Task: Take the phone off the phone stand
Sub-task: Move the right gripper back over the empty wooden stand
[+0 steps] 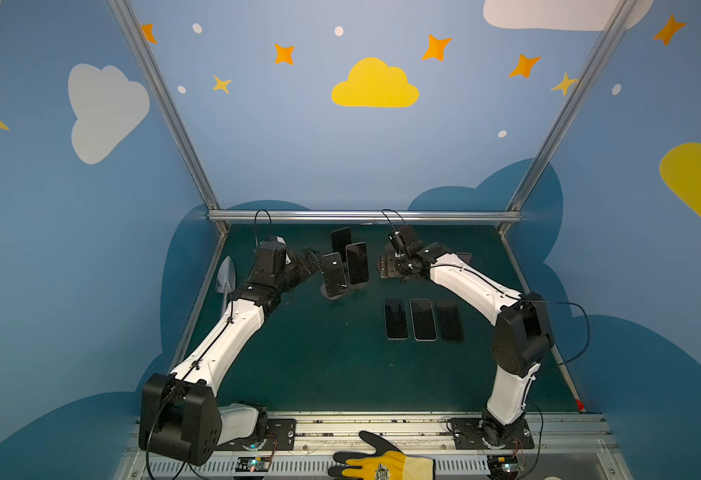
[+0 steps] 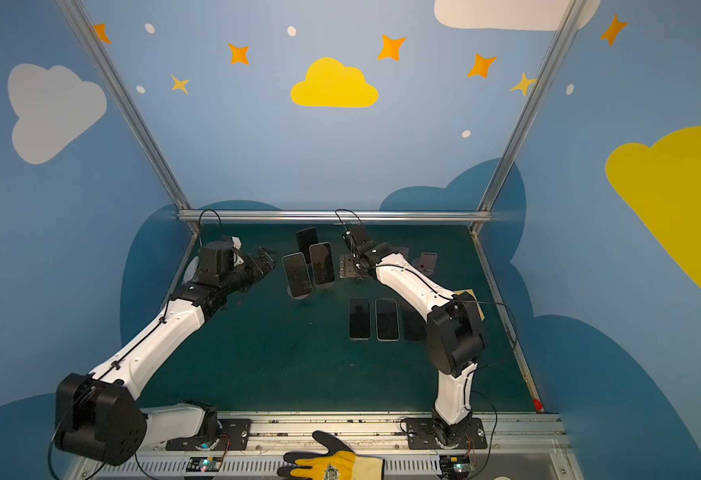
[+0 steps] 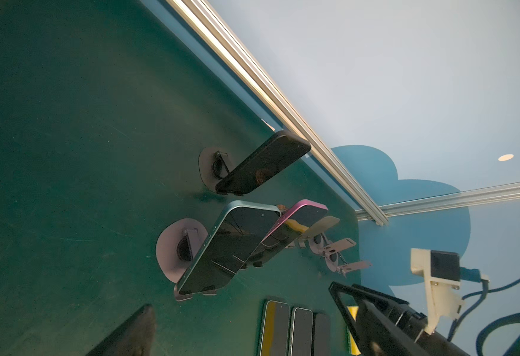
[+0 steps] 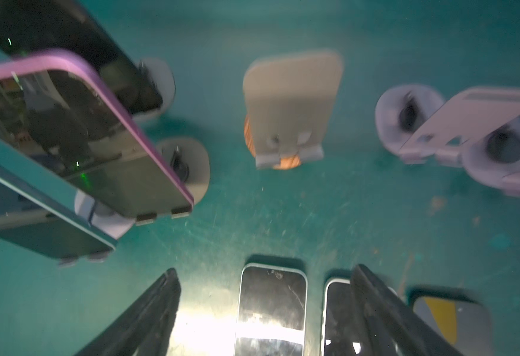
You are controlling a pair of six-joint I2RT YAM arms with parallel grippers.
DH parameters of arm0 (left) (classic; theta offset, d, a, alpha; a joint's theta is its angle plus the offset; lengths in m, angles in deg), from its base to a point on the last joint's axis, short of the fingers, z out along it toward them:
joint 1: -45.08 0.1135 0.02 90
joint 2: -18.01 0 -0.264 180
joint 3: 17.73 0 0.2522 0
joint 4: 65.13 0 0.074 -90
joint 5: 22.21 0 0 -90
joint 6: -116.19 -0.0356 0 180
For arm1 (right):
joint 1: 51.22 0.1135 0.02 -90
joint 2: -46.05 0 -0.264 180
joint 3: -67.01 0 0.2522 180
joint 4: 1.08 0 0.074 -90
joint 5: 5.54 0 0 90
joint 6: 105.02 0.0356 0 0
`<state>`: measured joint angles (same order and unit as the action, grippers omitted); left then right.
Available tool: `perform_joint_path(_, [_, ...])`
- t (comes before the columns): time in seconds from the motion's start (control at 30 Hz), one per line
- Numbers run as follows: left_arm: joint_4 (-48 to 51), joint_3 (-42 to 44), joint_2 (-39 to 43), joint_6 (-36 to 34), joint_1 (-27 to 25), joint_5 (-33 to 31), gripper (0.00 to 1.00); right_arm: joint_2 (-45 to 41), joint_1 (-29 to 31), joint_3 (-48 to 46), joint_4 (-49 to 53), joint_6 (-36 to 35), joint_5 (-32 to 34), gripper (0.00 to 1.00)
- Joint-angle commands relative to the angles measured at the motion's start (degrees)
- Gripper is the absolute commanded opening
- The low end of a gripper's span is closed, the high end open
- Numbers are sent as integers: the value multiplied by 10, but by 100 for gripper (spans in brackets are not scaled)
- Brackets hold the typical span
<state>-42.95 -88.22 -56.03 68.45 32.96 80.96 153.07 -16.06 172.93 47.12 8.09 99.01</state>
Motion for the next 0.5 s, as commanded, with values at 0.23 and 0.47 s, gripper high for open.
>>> perform_joint_path(0.23, [2, 9, 28, -12, -5, -54, 100, 26, -17, 46, -58, -29, 35, 88])
perform_joint_path(0.47, [6, 5, 34, -4, -2, -50, 100, 28, -17, 64, -91, -52, 43, 89])
